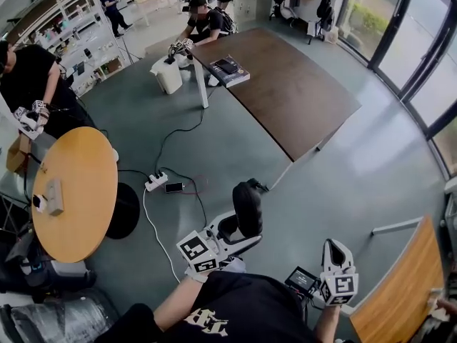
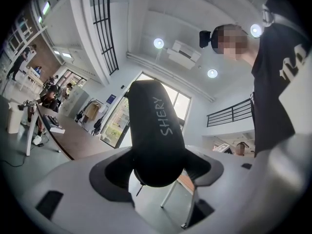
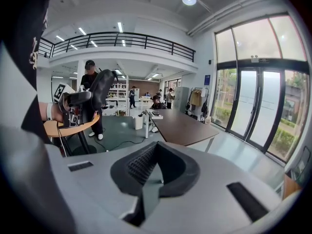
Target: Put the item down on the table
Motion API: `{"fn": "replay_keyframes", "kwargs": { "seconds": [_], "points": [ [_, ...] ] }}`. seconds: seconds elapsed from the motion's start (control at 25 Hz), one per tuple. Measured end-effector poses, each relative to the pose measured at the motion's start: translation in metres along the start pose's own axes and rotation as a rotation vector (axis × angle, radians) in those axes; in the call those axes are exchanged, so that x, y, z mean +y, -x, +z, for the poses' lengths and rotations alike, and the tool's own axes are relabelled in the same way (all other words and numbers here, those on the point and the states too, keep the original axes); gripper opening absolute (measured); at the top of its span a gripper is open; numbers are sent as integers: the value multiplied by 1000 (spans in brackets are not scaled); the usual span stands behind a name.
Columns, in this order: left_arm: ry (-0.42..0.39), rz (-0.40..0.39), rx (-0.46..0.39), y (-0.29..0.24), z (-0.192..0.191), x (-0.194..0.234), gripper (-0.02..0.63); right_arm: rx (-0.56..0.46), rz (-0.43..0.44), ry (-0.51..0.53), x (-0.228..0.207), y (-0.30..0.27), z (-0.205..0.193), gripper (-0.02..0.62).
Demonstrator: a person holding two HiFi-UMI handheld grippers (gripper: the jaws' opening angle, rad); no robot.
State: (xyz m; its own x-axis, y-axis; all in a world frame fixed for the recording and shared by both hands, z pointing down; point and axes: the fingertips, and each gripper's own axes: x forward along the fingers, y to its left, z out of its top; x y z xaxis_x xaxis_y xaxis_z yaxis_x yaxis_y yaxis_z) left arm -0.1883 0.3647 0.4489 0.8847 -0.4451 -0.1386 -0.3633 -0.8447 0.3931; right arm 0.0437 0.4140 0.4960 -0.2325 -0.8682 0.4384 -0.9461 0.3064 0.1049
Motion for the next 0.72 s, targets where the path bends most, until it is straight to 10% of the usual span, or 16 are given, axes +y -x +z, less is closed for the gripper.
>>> {"fn": "replay_keyframes", "kwargs": {
  "seconds": [0.72],
  "points": [
    [13, 69, -93, 42, 38, 82, 322, 49, 61, 138, 37, -75, 64, -12]
  ]
}}
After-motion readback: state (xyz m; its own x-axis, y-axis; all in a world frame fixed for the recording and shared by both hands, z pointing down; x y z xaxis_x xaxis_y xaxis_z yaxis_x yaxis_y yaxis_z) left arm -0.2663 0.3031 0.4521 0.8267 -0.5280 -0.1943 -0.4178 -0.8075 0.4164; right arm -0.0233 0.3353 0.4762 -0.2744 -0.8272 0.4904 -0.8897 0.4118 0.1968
